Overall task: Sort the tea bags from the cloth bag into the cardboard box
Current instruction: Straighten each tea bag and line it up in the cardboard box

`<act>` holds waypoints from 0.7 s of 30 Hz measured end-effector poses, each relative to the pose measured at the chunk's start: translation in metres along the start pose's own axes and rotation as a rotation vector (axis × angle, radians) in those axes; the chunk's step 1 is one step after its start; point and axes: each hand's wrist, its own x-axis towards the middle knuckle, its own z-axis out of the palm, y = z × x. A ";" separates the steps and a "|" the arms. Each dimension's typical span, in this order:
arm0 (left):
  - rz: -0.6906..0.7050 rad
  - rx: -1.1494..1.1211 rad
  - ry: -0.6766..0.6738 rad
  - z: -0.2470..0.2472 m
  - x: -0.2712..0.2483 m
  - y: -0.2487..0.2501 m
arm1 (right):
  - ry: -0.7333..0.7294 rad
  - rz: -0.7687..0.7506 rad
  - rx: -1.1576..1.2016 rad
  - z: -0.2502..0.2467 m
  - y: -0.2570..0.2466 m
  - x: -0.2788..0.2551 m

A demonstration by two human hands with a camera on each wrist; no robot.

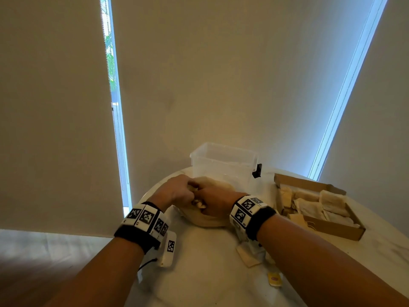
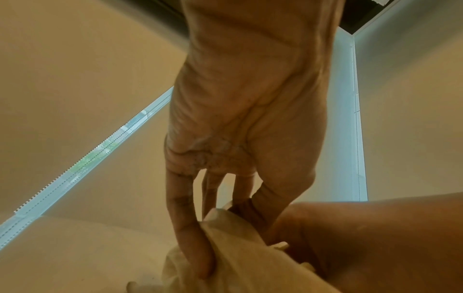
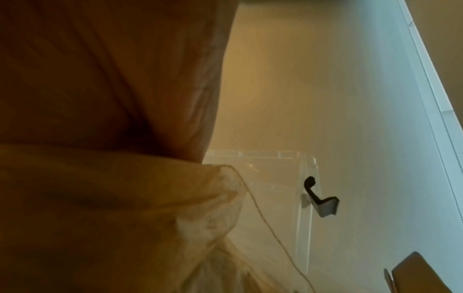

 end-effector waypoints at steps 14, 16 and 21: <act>-0.107 -0.070 0.092 0.000 0.013 0.006 | 0.446 0.221 0.498 -0.038 0.017 -0.042; -0.108 -0.061 0.095 0.001 0.014 0.012 | 0.516 0.260 0.651 -0.039 0.020 -0.050; -0.150 0.004 0.075 0.009 0.016 0.027 | 0.615 0.286 0.941 -0.042 0.020 -0.074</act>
